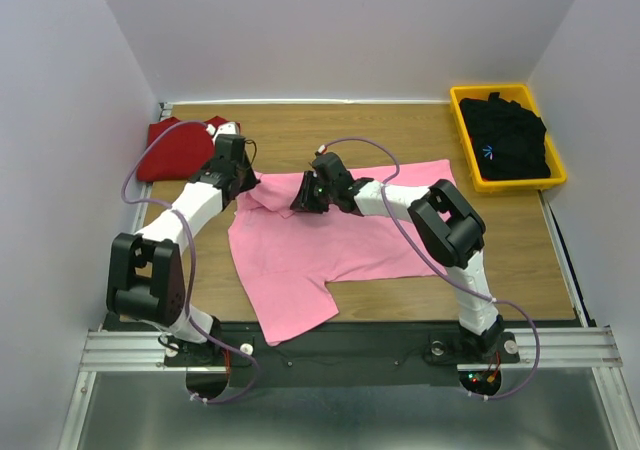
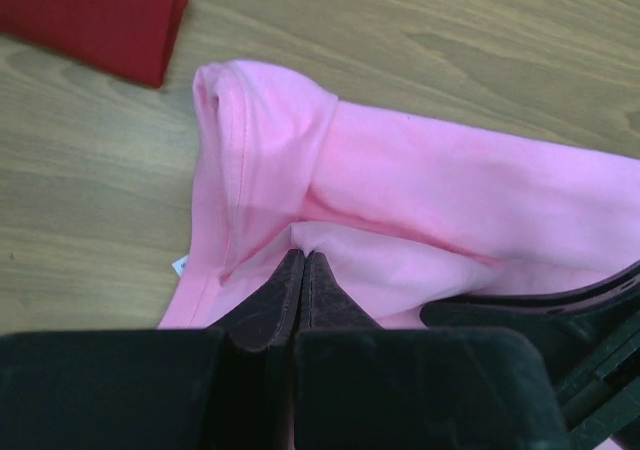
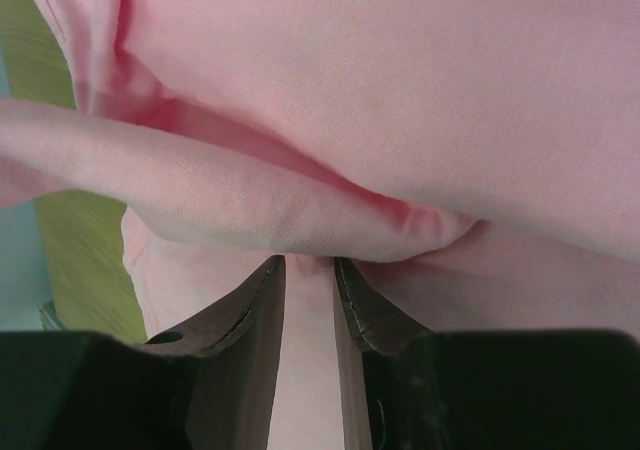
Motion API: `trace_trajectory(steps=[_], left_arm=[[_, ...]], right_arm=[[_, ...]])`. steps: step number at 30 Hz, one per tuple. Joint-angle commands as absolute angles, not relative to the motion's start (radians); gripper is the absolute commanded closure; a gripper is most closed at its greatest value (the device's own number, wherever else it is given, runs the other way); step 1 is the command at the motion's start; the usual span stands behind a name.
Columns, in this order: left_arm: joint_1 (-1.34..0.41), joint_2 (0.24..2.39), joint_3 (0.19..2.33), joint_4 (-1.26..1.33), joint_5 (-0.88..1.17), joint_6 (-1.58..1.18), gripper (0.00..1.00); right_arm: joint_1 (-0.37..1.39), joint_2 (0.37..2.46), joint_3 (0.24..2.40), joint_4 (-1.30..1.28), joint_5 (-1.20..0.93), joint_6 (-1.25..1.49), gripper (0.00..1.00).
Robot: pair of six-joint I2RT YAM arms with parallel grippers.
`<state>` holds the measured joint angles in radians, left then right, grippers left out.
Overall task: Fold and stack the t-shirts
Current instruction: Fold the tshirt
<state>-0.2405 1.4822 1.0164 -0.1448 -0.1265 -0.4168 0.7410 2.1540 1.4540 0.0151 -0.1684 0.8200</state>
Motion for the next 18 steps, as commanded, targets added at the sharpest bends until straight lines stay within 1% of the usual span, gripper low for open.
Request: trace_trajectory(steps=[1, 6, 18], left_arm=[[-0.241, 1.512, 1.069, -0.094, -0.143, -0.380, 1.00], [-0.241, 1.552, 1.063, -0.077, -0.143, -0.376, 1.00], [-0.241, 1.559, 1.032, -0.034, -0.164, -0.361, 1.00]], right_arm=[[0.750, 2.163, 1.479, 0.057, -0.161, 0.824, 0.69], [0.755, 2.171, 1.480, 0.057, -0.141, 0.841, 0.68], [0.759, 2.168, 1.474, 0.022, -0.048, 0.923, 0.67]])
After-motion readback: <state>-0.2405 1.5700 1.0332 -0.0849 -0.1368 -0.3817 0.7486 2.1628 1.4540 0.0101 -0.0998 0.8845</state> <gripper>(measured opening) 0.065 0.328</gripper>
